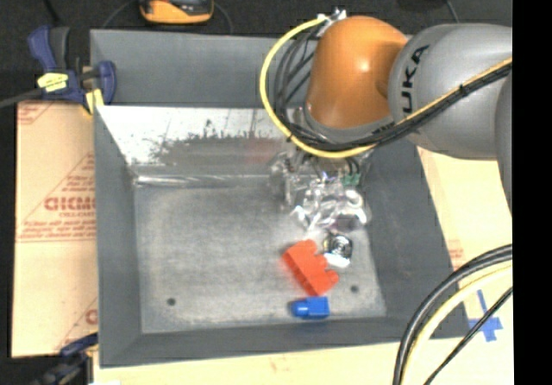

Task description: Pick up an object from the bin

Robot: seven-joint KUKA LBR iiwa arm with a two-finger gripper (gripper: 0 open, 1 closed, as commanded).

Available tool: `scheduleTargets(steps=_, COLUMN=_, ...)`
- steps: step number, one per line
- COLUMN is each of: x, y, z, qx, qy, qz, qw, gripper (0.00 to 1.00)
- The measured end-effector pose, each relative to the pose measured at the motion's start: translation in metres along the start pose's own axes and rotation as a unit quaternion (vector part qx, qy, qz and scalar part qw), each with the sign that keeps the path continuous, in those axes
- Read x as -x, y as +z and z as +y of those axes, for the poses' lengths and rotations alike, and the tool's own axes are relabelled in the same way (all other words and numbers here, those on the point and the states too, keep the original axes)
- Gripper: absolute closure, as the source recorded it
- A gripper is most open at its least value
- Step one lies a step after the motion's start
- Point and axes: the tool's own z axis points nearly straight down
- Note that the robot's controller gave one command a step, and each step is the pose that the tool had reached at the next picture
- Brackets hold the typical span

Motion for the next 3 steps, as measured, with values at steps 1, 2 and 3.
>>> scheduleTargets(steps=1, x=-0.047, y=0.025, z=0.017, qx=0.002, qy=-0.174, qz=0.0011, qw=0.9847, gripper=1.00)
scheduleTargets(steps=2, x=-0.045, y=0.024, z=0.018, qx=0.003, qy=-0.173, qz=-0.0005, qw=0.9849, gripper=0.00)
scheduleTargets(steps=3, x=-0.136, y=0.010, z=0.055, qx=0.002, qy=-0.278, qz=0.0001, qw=0.9605, gripper=0.00)
